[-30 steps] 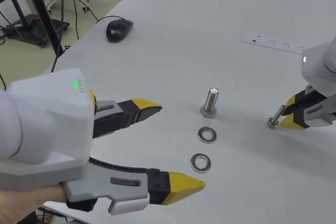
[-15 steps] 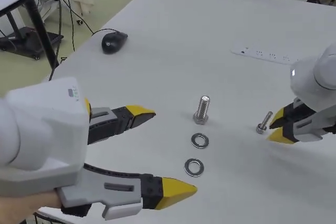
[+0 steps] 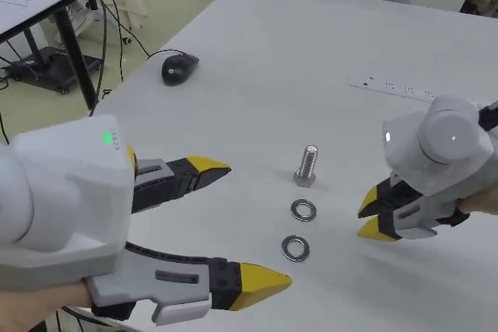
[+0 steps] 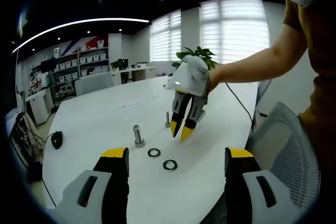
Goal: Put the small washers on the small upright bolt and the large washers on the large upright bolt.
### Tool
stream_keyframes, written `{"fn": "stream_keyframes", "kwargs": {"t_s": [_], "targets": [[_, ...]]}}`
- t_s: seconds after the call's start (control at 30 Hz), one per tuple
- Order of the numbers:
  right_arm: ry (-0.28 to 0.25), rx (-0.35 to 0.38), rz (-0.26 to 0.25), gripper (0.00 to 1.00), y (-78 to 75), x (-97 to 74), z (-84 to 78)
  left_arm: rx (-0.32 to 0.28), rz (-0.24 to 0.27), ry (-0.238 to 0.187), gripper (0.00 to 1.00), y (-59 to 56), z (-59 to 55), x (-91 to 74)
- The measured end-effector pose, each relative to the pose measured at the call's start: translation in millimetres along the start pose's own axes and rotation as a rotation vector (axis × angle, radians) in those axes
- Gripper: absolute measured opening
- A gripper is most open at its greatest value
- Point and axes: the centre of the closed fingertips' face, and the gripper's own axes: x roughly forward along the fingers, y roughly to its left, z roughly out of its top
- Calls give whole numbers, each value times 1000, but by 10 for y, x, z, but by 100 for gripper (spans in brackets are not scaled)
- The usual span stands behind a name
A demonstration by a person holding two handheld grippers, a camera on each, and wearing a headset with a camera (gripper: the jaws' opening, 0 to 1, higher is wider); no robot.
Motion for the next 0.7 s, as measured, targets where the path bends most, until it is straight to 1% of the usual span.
{"fn": "stream_keyframes", "kwargs": {"t_s": [0.13,0.23,0.37,0.5,0.57,0.7], "targets": [[-11,-35,29,16,78,113,133,-2,9,-8,74,16,9,-36],[-13,-61,60,17,145,241,225,-8,18,-18,74,34,25,-53],[-4,-82,86,19,192,376,287,-8,24,-22,74,43,36,-67],[-10,-102,91,26,183,431,361,-16,25,-28,74,69,29,-51],[-10,-105,99,26,181,457,388,-12,24,-25,74,74,24,-34],[14,-126,112,28,206,513,385,-19,23,-34,74,81,39,-11]]}}
